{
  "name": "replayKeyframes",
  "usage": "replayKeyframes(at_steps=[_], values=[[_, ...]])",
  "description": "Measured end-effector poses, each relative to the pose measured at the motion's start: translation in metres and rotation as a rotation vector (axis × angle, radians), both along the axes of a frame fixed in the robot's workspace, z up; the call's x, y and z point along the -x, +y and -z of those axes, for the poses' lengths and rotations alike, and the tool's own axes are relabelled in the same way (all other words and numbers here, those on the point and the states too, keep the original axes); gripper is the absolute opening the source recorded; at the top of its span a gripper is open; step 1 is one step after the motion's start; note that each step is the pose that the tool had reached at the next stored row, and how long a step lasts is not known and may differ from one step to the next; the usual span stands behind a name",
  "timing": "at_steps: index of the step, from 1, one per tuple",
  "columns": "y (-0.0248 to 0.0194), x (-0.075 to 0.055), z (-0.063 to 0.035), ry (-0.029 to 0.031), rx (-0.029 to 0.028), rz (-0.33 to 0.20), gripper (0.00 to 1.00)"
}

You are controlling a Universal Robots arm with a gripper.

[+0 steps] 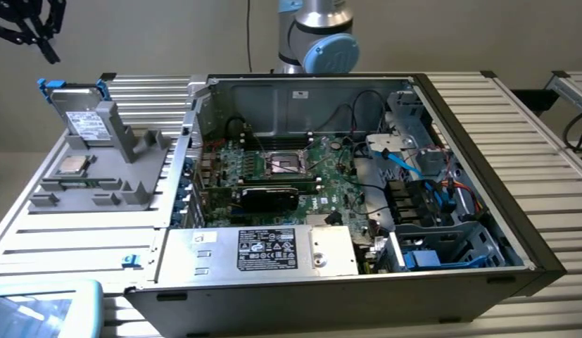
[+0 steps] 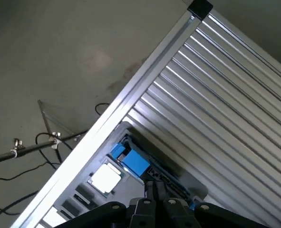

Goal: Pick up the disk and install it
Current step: 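Pick up the disk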

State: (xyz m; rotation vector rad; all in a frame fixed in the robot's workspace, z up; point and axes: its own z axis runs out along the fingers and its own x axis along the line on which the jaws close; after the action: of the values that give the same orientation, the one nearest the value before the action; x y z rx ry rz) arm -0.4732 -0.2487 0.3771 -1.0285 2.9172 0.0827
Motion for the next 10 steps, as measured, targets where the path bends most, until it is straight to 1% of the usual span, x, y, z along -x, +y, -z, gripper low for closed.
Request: replayKeyframes(at_steps=[2,3,6,10], values=[[0.0000,0.0000,0.0001,-0.0045,-0.0002,-0.036,0.11],[0.0001,0.0000,0.0001,-0.0057,-0.0006,-0.055,0.11],[0.0000,0.0000,0.0001,-0.0061,-0.0040,-0.109,0.11],[0.0000,0.0000,0.0002,-0.0065,-0.0114,-0.181,0.11]])
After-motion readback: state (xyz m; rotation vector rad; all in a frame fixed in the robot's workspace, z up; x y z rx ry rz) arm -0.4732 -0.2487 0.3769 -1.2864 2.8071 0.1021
